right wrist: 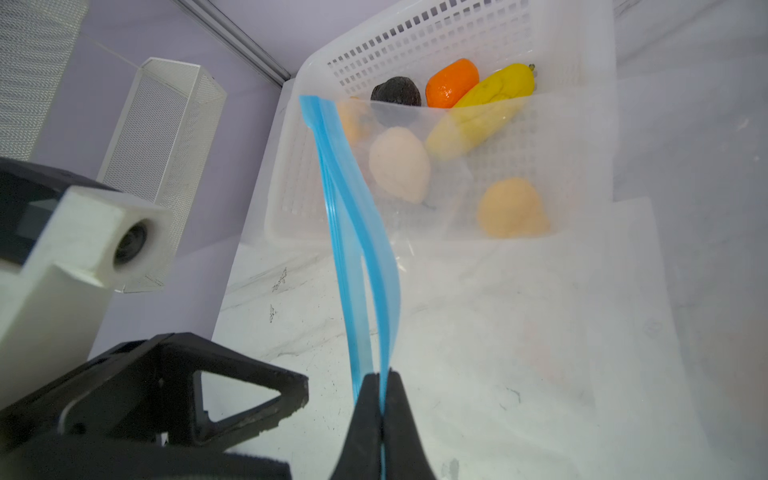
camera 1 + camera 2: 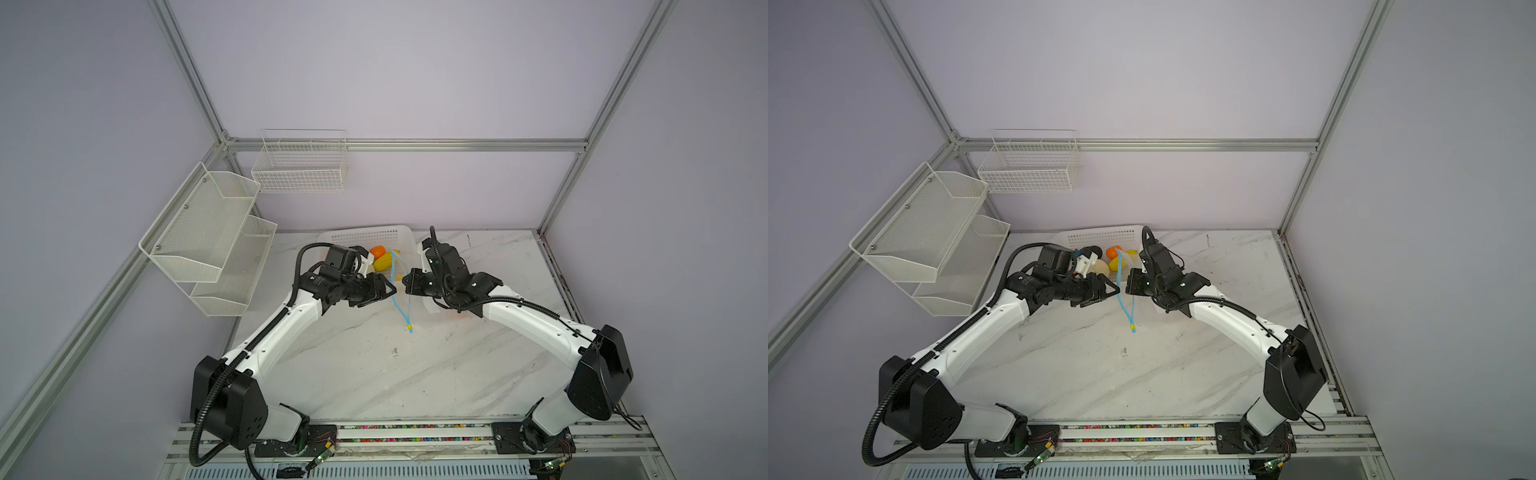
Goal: Place the food in the zip-top bag and seal the zipper
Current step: 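Open the left gripper to drop the orange and lift out of the bag, then move the left gripper back over the basket to another orange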
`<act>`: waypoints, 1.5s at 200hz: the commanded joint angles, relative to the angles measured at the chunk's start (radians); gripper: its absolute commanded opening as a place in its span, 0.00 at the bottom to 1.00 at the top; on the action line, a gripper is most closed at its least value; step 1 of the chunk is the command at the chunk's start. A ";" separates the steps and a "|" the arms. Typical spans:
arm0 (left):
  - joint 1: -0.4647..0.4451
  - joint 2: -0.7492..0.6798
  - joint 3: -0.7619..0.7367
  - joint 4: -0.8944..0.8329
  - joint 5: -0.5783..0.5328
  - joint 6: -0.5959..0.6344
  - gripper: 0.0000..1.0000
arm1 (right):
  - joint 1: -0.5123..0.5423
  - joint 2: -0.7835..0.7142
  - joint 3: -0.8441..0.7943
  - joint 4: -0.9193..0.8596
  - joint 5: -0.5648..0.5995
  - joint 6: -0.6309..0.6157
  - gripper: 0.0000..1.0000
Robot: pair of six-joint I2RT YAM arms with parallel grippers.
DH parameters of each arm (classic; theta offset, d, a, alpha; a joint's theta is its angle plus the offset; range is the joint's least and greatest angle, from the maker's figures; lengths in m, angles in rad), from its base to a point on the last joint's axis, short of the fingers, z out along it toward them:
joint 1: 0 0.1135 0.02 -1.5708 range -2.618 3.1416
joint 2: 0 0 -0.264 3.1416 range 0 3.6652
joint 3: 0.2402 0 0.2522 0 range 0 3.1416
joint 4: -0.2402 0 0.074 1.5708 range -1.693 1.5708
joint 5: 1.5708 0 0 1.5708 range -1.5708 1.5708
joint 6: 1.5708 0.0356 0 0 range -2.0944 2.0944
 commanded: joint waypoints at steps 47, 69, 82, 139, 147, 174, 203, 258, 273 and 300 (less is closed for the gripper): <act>0.127 0.184 0.272 -0.171 -0.284 0.221 0.71 | -0.005 -0.023 0.003 -0.007 0.009 0.002 0.00; 0.155 0.275 0.349 -0.211 -0.358 0.256 0.75 | -0.005 -0.018 0.003 -0.006 0.003 0.002 0.00; 0.174 0.326 0.395 -0.245 -0.403 0.262 0.76 | -0.005 -0.014 0.002 -0.004 0.000 0.001 0.00; 0.188 0.491 0.567 -0.318 -0.542 0.310 0.76 | -0.005 0.019 0.007 0.020 -0.025 -0.018 0.00; 0.188 0.515 0.585 -0.324 -0.562 0.317 0.76 | -0.005 0.025 0.011 0.019 -0.029 -0.020 0.00; 0.189 0.590 0.633 -0.340 -0.617 0.342 0.77 | -0.005 0.036 0.023 0.019 -0.034 -0.025 0.00; 0.188 0.657 0.693 -0.361 -0.639 0.361 0.77 | -0.005 0.040 0.021 0.019 -0.034 -0.027 0.00; 0.185 0.758 0.772 -0.370 -0.683 0.391 0.79 | -0.005 0.049 0.014 0.025 -0.038 -0.028 0.00; 0.182 0.787 0.793 -0.370 -0.695 0.388 0.80 | -0.005 0.056 0.020 0.026 -0.043 -0.030 0.00; 0.183 0.827 0.814 -0.370 -0.691 0.384 0.79 | -0.005 0.060 0.019 0.029 -0.042 -0.030 0.00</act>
